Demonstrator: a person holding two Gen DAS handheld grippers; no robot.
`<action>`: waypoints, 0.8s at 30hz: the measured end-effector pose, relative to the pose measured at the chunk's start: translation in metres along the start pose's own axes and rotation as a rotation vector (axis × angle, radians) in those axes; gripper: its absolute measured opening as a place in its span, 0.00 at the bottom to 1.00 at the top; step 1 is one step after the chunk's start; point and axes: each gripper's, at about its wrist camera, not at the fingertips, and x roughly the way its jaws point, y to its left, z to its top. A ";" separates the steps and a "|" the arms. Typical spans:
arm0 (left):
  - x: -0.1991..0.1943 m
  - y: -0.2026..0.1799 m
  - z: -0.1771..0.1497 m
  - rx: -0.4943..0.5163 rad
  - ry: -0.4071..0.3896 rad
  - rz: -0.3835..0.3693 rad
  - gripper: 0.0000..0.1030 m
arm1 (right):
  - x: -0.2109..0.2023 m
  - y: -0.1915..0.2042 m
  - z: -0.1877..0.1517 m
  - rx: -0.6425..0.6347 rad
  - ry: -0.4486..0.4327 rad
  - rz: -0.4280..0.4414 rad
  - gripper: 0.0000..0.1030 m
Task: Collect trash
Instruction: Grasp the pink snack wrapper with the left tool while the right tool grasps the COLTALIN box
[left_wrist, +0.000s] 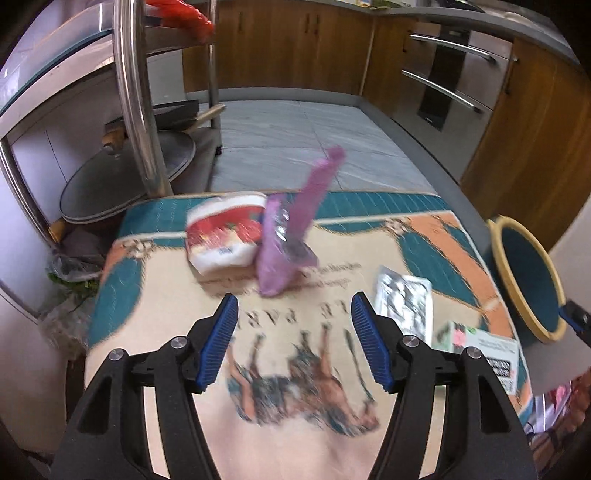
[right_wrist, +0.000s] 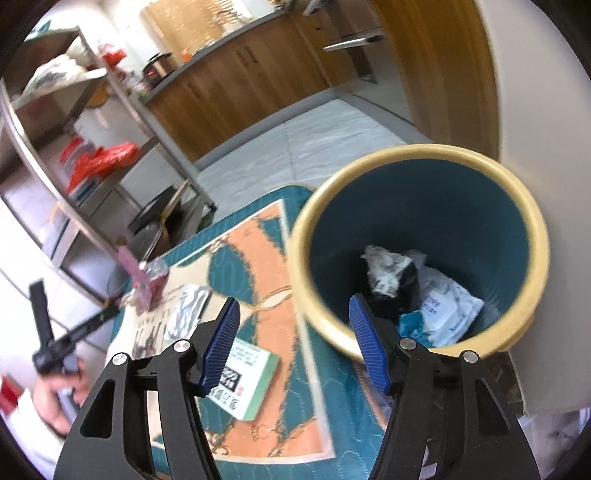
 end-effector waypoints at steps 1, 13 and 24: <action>0.002 0.001 0.004 0.004 -0.003 0.001 0.62 | 0.001 0.004 0.000 -0.011 0.003 0.012 0.61; 0.057 -0.020 0.056 0.132 0.001 0.052 0.61 | 0.033 0.052 -0.014 -0.207 0.109 0.050 0.68; 0.044 -0.029 0.035 0.156 0.016 -0.037 0.00 | 0.048 0.057 -0.021 -0.246 0.163 0.057 0.68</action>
